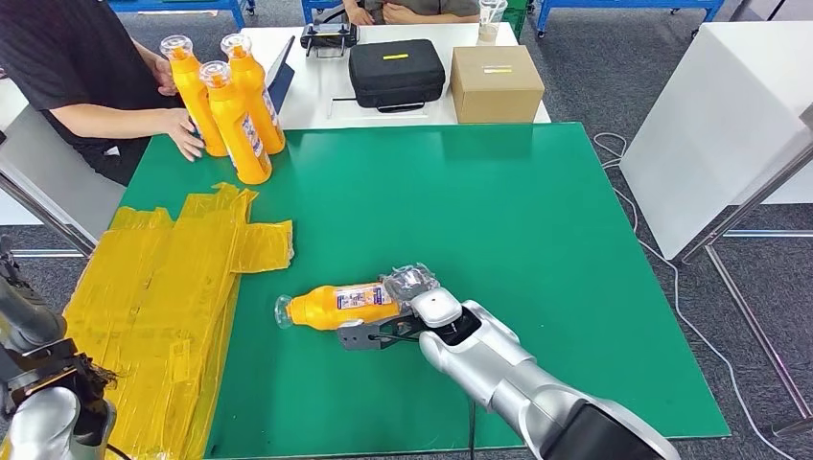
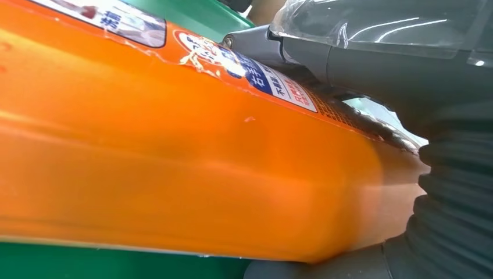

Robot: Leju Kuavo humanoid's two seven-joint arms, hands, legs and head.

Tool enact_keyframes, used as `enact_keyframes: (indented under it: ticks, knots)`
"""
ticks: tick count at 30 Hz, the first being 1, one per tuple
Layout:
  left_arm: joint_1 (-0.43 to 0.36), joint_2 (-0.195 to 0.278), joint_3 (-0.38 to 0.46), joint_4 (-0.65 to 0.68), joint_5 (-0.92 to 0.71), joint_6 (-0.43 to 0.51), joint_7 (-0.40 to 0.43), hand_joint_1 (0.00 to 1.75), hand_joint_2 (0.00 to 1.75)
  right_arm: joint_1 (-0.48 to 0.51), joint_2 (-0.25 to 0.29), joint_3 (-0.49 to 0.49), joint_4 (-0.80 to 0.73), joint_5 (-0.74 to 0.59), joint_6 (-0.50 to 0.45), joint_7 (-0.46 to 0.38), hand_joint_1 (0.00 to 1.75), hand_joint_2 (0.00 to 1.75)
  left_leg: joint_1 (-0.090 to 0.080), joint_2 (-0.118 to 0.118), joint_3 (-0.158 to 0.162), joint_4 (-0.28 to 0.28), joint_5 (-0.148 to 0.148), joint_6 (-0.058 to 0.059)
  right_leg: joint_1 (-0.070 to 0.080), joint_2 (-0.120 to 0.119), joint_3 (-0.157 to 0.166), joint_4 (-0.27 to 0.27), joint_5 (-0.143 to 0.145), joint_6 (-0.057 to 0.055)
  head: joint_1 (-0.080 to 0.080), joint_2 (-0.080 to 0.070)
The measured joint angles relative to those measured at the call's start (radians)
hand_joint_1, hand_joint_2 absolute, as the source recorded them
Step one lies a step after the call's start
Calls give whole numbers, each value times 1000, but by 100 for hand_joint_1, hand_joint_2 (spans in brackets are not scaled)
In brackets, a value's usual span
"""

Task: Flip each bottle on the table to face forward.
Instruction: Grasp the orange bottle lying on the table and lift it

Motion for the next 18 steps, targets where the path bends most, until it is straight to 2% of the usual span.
enact_keyframes:
  ticks: [6, 11, 15, 18]
  knots:
    - [0, 0, 0, 0, 33, -44, 15, 0, 0, 25, -12, -27, -54, -72, -35, -2, 175, 175, 0, -1, 0, 0, 0, 0, 0, 0, 0, 0, 0, 0, 0, 0]
    - [30, 0, 1, -8, 106, -116, 45, 0, 0, 106, -51, -117, -278, -231, -31, -8, 175, 175, 0, -1, -6, 0, 1, 1, -1, -1, -4, 0, 1, 1, 0, 0]
    - [42, 0, 1, -16, 118, -125, 48, 0, 0, 133, -70, -163, -409, -253, -20, 0, 175, 175, 0, -1, -8, 1, 0, 1, 0, -1, -7, 0, 1, 1, 0, 0]
    - [48, 0, 1, -22, 146, -152, 59, 0, 131, 155, -77, -184, -461, -278, -57, -25, 175, 175, 0, -1, -11, 0, 0, 0, 0, -1, -10, 0, 1, 1, 0, 0]
